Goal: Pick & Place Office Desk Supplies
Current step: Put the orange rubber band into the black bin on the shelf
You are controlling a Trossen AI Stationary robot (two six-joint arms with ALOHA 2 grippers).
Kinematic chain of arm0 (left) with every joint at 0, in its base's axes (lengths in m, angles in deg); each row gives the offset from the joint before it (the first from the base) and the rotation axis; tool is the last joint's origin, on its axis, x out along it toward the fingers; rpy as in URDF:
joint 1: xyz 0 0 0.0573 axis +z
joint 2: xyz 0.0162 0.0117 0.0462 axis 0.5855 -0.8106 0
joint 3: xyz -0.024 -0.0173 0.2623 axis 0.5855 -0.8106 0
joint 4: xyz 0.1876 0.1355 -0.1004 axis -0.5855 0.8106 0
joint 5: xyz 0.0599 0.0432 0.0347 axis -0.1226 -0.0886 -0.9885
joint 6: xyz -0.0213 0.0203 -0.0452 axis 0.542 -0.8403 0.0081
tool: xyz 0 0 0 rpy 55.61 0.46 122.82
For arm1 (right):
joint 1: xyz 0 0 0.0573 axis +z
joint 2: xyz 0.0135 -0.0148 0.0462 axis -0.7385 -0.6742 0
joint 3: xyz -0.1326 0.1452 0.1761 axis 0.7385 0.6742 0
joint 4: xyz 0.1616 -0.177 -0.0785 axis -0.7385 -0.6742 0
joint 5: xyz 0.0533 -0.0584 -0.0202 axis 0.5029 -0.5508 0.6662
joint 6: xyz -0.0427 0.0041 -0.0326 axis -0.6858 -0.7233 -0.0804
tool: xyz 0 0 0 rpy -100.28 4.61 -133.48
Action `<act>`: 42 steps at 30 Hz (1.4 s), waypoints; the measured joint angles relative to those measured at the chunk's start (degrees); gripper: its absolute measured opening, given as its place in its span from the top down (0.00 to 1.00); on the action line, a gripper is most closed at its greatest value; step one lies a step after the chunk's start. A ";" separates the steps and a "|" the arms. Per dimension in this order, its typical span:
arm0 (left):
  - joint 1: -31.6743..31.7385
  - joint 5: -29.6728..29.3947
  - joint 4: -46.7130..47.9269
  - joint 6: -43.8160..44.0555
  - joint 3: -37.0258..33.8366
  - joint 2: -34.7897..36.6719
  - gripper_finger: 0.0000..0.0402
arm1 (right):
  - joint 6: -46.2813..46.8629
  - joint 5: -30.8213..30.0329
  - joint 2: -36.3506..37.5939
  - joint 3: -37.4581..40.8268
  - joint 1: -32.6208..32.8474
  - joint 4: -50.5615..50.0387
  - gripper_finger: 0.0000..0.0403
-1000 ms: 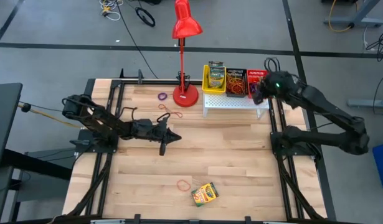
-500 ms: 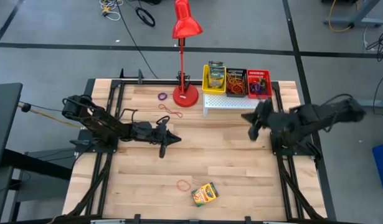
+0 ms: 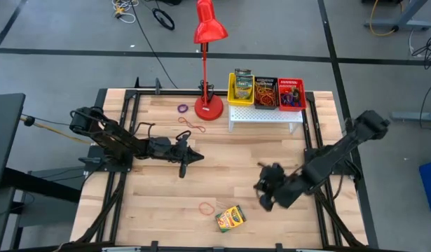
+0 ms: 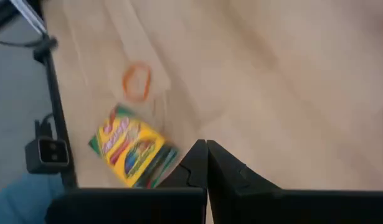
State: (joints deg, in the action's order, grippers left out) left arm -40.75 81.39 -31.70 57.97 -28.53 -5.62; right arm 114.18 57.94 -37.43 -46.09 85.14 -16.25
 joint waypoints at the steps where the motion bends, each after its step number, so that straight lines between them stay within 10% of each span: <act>1: 0.00 0.01 0.01 -0.03 0.00 0.00 0.97 | 2.53 1.07 -1.99 -0.33 0.22 0.34 1.00; 14: 0.00 0.02 0.02 -0.09 0.00 0.00 0.97 | 24.54 6.22 -21.90 -12.64 3.89 1.90 0.90; 25: 0.00 0.00 0.02 -0.09 0.00 0.00 0.97 | 3.63 6.48 -35.72 -27.56 -4.51 2.71 0.68; 42: 0.02 0.02 -0.99 -0.09 0.00 0.00 0.97 | -13.40 10.42 -47.71 -33.37 -9.67 8.56 0.69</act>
State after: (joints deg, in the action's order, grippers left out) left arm -40.73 81.41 -32.69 57.88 -28.53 -5.62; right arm 100.78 68.36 -85.14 -79.45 75.47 -7.70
